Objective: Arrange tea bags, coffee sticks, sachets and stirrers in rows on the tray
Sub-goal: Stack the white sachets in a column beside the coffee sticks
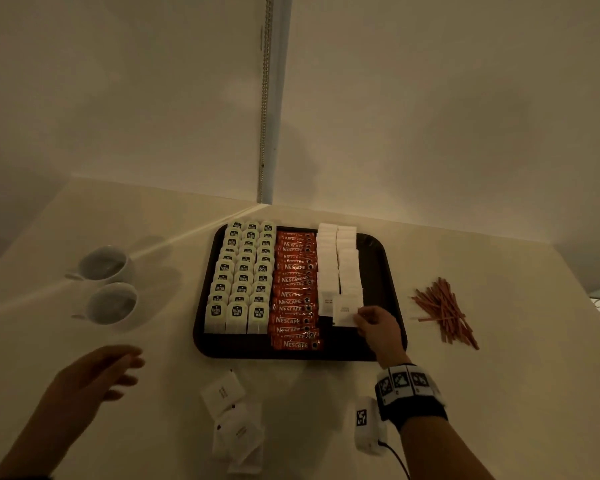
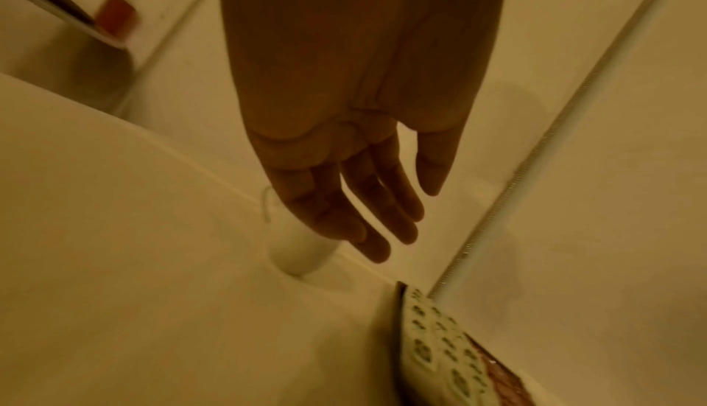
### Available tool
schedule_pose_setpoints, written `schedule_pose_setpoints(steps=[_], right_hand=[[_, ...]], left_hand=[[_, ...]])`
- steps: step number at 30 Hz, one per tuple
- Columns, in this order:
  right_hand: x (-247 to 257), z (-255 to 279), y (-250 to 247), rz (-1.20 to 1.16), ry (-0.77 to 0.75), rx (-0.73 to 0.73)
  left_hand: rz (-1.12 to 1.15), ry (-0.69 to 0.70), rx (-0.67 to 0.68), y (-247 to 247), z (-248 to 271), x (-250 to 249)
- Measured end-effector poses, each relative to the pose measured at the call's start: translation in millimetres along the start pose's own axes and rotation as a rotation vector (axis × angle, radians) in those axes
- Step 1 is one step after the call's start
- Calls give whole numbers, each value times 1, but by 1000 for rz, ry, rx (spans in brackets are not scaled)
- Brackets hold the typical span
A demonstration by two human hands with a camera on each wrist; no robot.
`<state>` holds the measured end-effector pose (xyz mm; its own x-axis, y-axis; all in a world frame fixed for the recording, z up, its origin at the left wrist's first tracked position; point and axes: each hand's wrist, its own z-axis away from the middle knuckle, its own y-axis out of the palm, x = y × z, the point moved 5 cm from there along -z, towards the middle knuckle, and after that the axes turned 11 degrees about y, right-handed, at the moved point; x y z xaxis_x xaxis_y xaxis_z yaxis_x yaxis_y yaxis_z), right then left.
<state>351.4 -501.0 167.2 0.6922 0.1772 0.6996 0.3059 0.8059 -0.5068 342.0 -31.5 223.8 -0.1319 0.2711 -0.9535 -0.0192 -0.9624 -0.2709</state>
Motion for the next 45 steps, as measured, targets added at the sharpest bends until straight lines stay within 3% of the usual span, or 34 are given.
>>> schedule_pose_setpoints(steps=[11,18,22,24,26,29,31,34,38,45], right_hand=[[-1,-11,28,156,5,-72],[10,-1,29,242,-58,-142],[25,17,26,179,-146,-159],[48,39,34,146,-304,-66],[71,74,57,211,-457,180],[76,138,110,677,-676,611],[59,169,138,976,-812,770],[29,181,167,1297,-963,770],[3,178,183,1529,-1104,722],[12,186,176,1480,-1037,742]], left_hand=[[-49,-382,-78,-65,41,105],[-40,-495,-76,-74,49,125],[-33,-451,-139,-79,64,122],[0,-417,-157,-79,71,113],[47,-377,-171,-78,78,105],[86,-321,-202,-76,88,97],[105,-312,-223,-75,96,98],[113,-299,-230,-75,108,104],[111,-286,-230,-78,129,118],[130,-296,-262,-88,150,134]])
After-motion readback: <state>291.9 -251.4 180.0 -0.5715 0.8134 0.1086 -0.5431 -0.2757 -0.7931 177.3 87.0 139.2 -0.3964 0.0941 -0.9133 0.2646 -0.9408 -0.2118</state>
